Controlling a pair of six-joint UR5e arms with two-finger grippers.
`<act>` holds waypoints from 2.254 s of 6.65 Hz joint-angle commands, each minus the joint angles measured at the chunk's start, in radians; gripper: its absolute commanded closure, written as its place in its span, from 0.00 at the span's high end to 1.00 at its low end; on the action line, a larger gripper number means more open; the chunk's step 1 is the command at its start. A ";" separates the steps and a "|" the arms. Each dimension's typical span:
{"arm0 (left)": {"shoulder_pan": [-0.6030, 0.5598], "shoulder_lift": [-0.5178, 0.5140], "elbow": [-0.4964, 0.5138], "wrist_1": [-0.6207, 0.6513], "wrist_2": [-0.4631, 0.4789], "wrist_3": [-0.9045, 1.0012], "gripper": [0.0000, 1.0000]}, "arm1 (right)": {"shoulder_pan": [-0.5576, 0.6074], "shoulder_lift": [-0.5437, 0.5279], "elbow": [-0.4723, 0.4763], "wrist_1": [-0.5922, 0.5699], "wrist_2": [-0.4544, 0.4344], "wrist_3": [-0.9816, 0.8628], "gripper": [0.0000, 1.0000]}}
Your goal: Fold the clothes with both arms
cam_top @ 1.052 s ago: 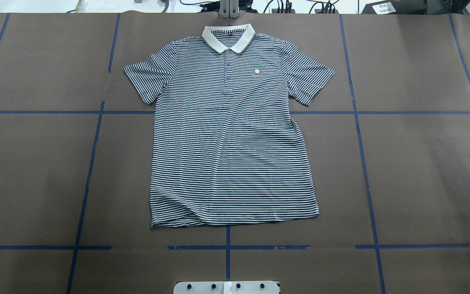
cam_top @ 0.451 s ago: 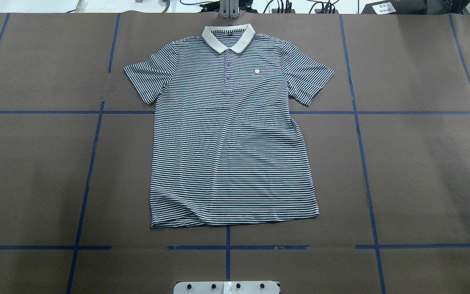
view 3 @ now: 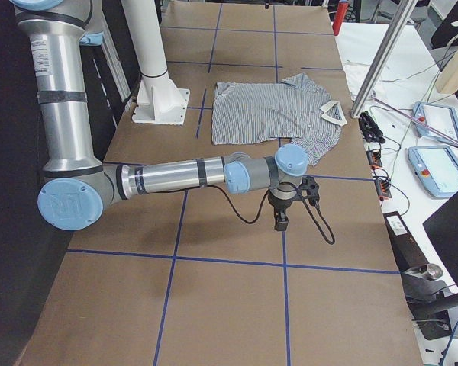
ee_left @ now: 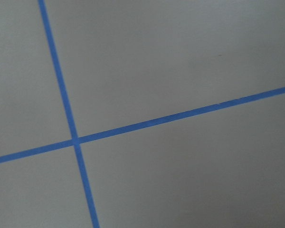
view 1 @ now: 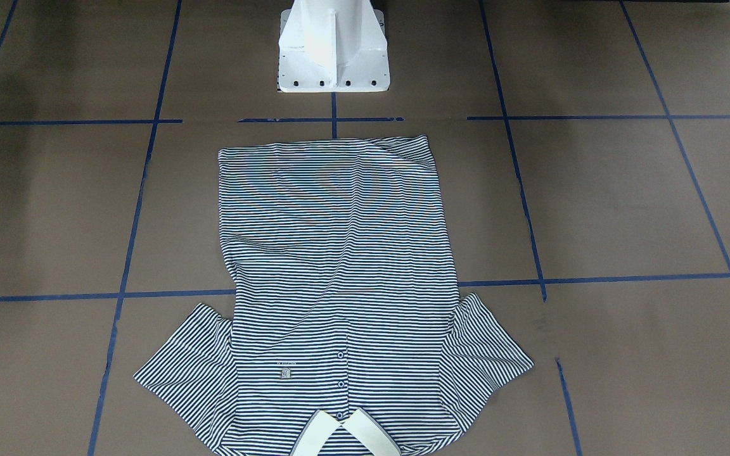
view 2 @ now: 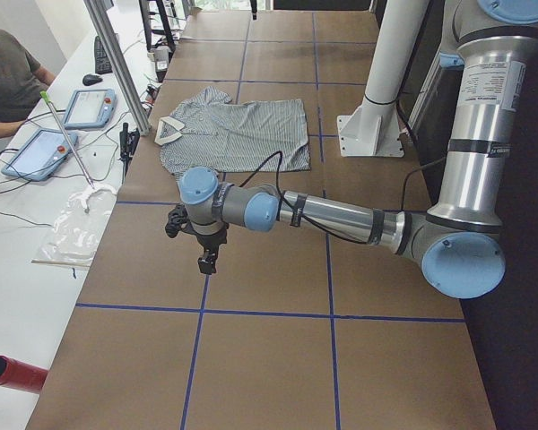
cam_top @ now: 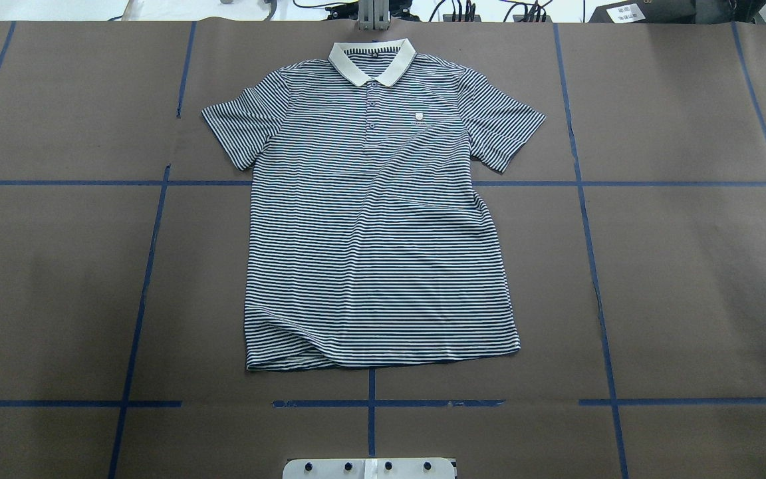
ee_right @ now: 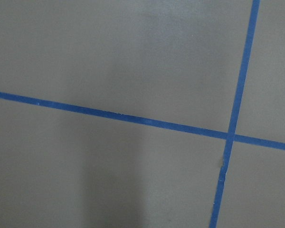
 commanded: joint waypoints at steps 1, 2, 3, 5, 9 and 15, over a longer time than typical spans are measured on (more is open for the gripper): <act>0.000 -0.010 0.012 -0.014 0.004 -0.002 1.00 | 0.005 -0.014 -0.010 -0.009 0.027 -0.071 1.00; 0.002 -0.009 0.015 -0.019 0.001 0.002 1.00 | -0.021 0.013 -0.069 0.079 0.076 -0.056 1.00; 0.011 -0.007 0.007 -0.029 0.001 0.005 1.00 | -0.075 0.091 -0.159 0.177 0.104 0.058 1.00; 0.096 0.001 0.017 -0.185 -0.077 0.001 1.00 | -0.205 0.311 -0.301 0.266 0.095 0.412 1.00; 0.101 -0.013 0.069 -0.250 -0.096 -0.001 1.00 | -0.343 0.507 -0.464 0.557 -0.151 1.012 0.92; 0.103 -0.013 0.089 -0.298 -0.098 0.001 1.00 | -0.498 0.595 -0.639 0.675 -0.428 1.158 0.79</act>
